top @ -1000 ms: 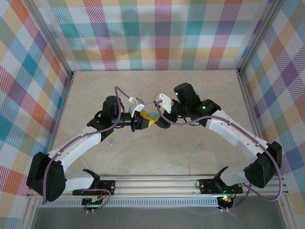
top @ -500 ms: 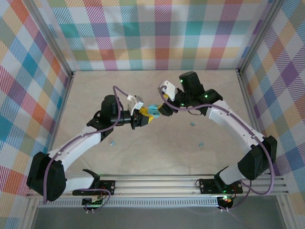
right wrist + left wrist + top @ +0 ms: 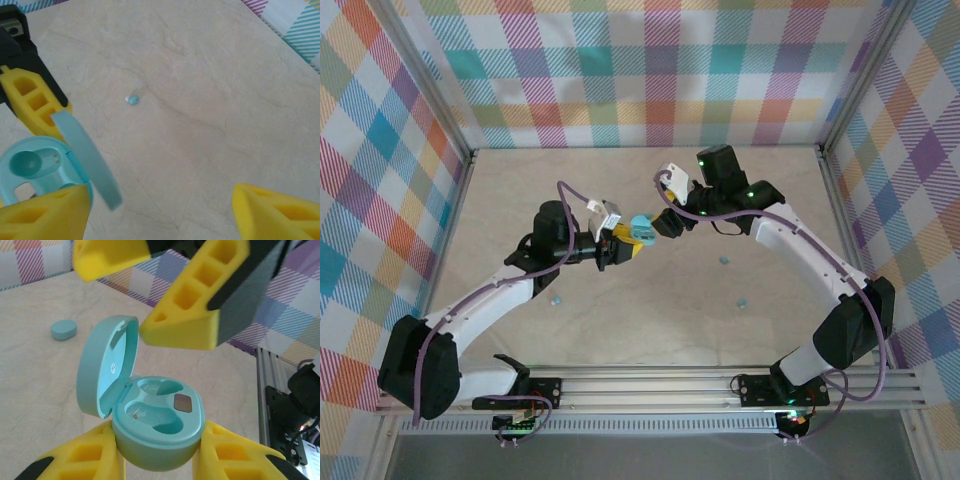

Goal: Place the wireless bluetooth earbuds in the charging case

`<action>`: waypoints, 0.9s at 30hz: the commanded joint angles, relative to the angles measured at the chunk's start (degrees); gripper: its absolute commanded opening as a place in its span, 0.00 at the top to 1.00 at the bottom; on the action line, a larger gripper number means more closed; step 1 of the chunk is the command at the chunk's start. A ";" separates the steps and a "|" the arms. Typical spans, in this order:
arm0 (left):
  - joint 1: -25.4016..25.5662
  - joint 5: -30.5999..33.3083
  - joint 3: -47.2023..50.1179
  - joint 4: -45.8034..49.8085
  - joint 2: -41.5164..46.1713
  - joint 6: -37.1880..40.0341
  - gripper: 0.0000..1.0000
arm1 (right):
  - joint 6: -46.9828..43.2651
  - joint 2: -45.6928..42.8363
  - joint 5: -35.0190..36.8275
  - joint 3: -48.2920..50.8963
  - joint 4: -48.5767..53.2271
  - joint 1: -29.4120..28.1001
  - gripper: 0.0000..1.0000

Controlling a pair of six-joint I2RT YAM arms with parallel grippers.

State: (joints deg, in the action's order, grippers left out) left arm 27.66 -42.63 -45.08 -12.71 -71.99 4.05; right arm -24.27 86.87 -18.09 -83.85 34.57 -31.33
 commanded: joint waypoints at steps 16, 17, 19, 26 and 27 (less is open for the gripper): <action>-0.90 6.50 1.45 0.96 1.75 -2.33 0.94 | 15.08 -6.27 8.73 1.59 1.17 1.27 0.23; -1.01 6.89 1.64 1.42 2.06 -2.28 0.94 | 16.50 -5.75 10.60 0.51 3.51 2.46 0.23; -1.20 7.38 2.32 2.16 2.29 -2.03 0.94 | 18.11 -4.78 11.40 -0.39 6.90 5.46 0.24; -1.78 7.12 5.16 0.59 3.51 -2.74 0.94 | 29.87 1.85 17.03 1.03 14.34 12.19 0.33; -1.83 7.10 5.26 0.45 3.55 -2.74 0.94 | 29.88 2.86 16.86 1.64 14.28 12.18 0.37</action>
State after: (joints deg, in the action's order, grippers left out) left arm 26.61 -35.51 -40.51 -11.11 -69.97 2.07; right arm -1.21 86.80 -3.36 -82.63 43.81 -19.49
